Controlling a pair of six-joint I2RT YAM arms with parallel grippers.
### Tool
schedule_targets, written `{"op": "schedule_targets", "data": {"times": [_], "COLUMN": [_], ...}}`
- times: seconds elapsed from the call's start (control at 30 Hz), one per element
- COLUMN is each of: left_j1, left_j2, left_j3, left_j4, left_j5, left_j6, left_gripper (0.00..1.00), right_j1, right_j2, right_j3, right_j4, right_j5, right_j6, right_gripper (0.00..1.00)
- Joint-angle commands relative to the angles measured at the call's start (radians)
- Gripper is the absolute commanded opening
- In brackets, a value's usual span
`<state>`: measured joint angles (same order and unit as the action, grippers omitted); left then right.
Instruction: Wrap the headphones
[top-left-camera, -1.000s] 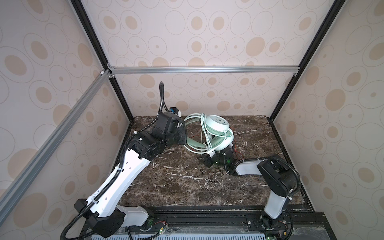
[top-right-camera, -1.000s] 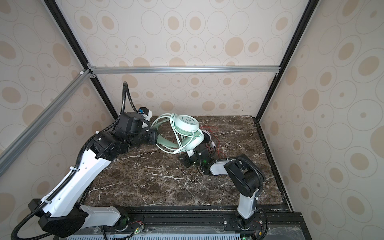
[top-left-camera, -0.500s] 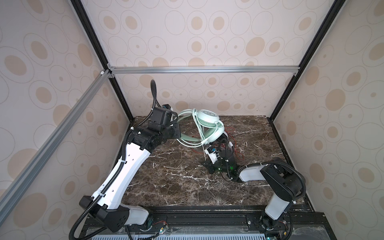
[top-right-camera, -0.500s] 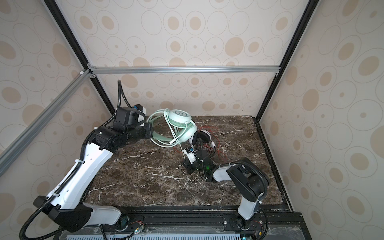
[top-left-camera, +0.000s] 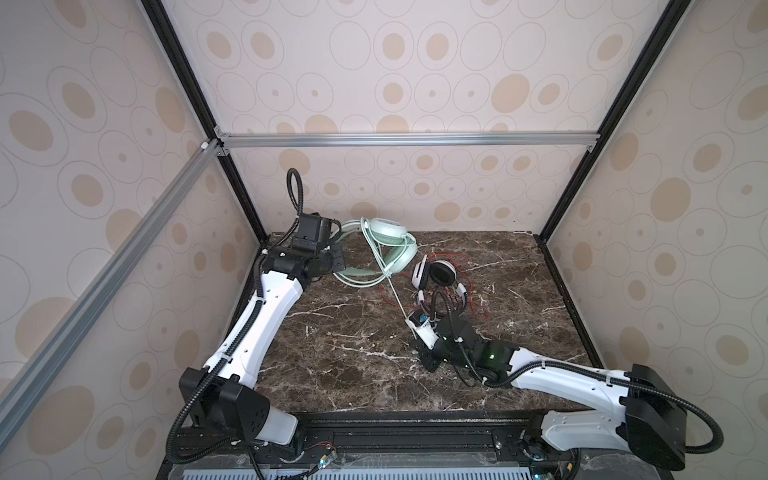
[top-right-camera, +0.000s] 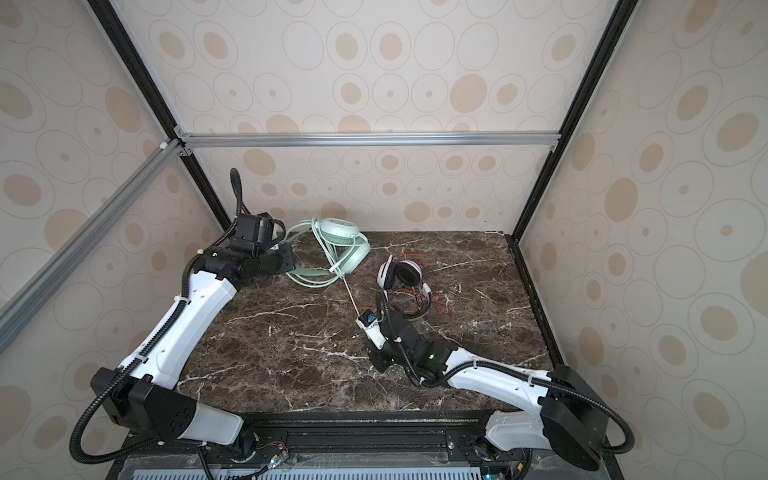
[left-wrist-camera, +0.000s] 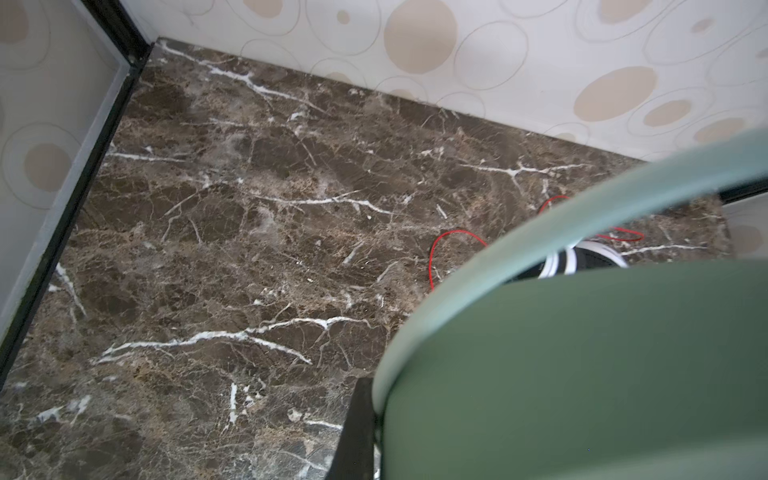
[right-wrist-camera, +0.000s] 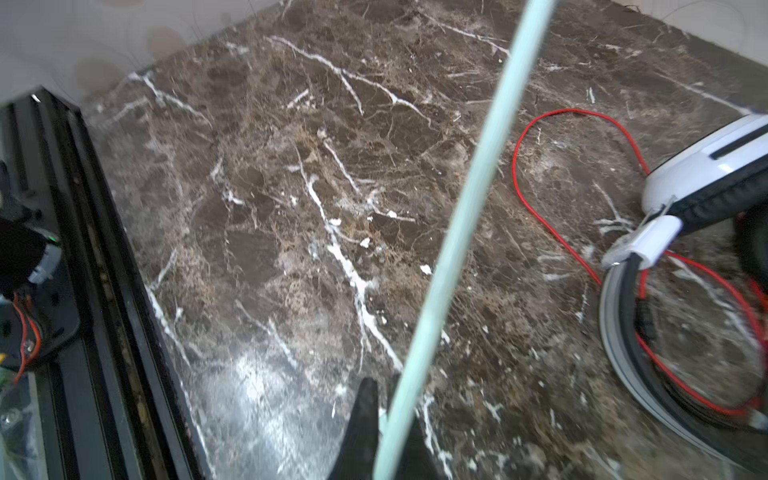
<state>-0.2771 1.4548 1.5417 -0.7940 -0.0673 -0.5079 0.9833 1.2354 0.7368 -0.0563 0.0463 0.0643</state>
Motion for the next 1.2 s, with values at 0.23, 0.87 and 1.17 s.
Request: {"op": "schedule_targets", "data": {"times": [0.23,0.87,1.17], "left_j1": [0.003,-0.255,-0.38], "left_j2": [-0.052,-0.165,-0.196], "left_j3": [-0.181,-0.419,-0.48], "left_j4": [0.13,0.095,0.068], "left_j5": [-0.107,-0.144,-0.117], "left_j6": [-0.026,-0.011,0.005], "left_gripper": [0.0,0.0,0.0], "right_j1": [0.311,0.35,0.256], "right_j2": [0.014,0.224,0.242], "right_j3": [0.355,0.581,0.62], "right_j4": [-0.674,-0.404,-0.451], "right_j5": [0.666,0.907,0.766], "right_j6": [-0.151,-1.018,-1.2], "right_gripper": [0.0,0.0,0.0]}}
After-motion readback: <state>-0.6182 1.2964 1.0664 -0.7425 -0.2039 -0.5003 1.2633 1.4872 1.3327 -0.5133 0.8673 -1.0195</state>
